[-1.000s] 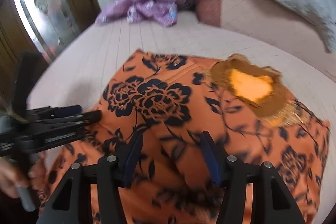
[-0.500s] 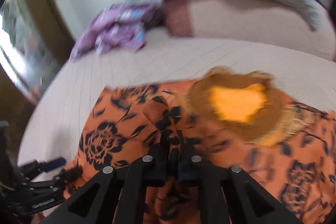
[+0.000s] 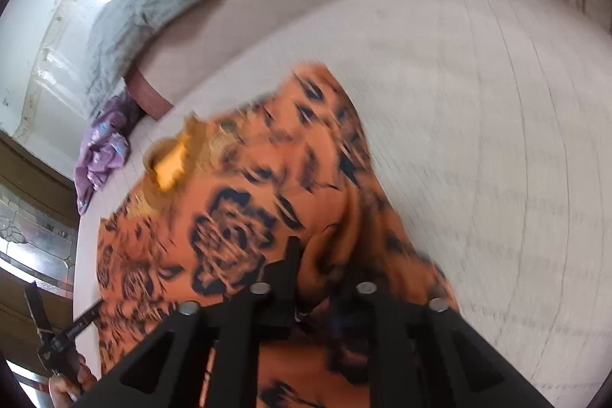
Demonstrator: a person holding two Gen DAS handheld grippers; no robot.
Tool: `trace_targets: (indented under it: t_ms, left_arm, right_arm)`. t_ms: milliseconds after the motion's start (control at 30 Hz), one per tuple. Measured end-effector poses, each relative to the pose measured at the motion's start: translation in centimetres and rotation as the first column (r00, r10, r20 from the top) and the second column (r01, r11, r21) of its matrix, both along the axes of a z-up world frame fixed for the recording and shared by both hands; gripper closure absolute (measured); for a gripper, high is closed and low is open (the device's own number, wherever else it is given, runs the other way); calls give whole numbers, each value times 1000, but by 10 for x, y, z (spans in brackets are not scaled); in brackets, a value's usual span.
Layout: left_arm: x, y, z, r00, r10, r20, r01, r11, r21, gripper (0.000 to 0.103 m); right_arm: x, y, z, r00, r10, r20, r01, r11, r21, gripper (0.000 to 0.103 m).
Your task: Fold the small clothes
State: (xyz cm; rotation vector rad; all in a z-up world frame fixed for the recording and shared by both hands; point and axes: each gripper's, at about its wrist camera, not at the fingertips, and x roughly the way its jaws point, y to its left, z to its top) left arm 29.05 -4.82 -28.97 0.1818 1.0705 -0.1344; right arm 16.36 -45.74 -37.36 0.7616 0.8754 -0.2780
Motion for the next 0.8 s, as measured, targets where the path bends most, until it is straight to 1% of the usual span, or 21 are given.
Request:
trace_targets:
  t_ms: [33, 67, 133, 233, 300, 367, 433, 500, 533, 567, 600, 633, 700, 800]
  left_arm:
    - [-3, -2, 3, 1000, 0, 14, 0, 1000, 9, 35]
    - [-7, -4, 7, 999, -3, 35, 2, 1000, 18, 36]
    - [-16, -10, 15, 997, -19, 79, 16, 999, 31, 36]
    - [-27, -21, 30, 987, -60, 146, 60, 998, 0, 36]
    - [-35, -32, 36, 978, -99, 182, 104, 994, -18, 35]
    - [-39, -42, 35, 974, -144, 172, 150, 988, -23, 35]
    - [-41, -54, 25, 976, -177, 130, 179, 984, -3, 35]
    - [-40, -62, 7, 979, -195, 52, 193, 980, 39, 35]
    - [-40, -63, 2, 980, -194, 38, 193, 980, 44, 34]
    - [-41, -62, 3, 980, -190, 54, 188, 981, 39, 34]
    - [-40, -62, 6, 980, -190, 52, 188, 981, 37, 34]
    - [-40, -62, 9, 980, -189, 54, 188, 982, 26, 34]
    - [-36, -56, 17, 982, -173, 81, 175, 984, -17, 34]
    - [-28, -56, 23, 982, -159, 100, 165, 985, -53, 34]
  right_arm:
    - [-3, 0, 2, 1000, -1, 8, 1, 1000, -3, 82]
    - [-6, -1, 5, 1000, -1, 9, 1, 1000, -6, 78]
    - [-12, -1, 15, 1000, -6, 12, 6, 999, -31, 75]
    - [-18, 4, 36, 999, -15, 51, 22, 990, -142, 72]
    - [-20, 6, 47, 995, -10, 95, 26, 984, -177, 72]
    - [-17, 10, 52, 991, 8, 135, 17, 983, -184, 73]
    - [-12, 16, 48, 989, 51, 135, -27, 984, -175, 73]
    - [-5, 23, 35, 992, 88, 90, -71, 982, -177, 73]
    - [3, 25, 23, 994, 107, 32, -101, 982, -158, 73]
    - [10, 25, 9, 993, 113, -24, -115, 985, -126, 73]
    - [9, 25, 5, 995, 103, -15, -104, 987, -122, 74]
    - [8, 24, 7, 995, 99, -3, -99, 987, -125, 74]
    - [10, 26, 16, 994, 107, -5, -107, 985, -132, 73]
    - [19, 29, 31, 993, 115, 34, -106, 977, -186, 72]
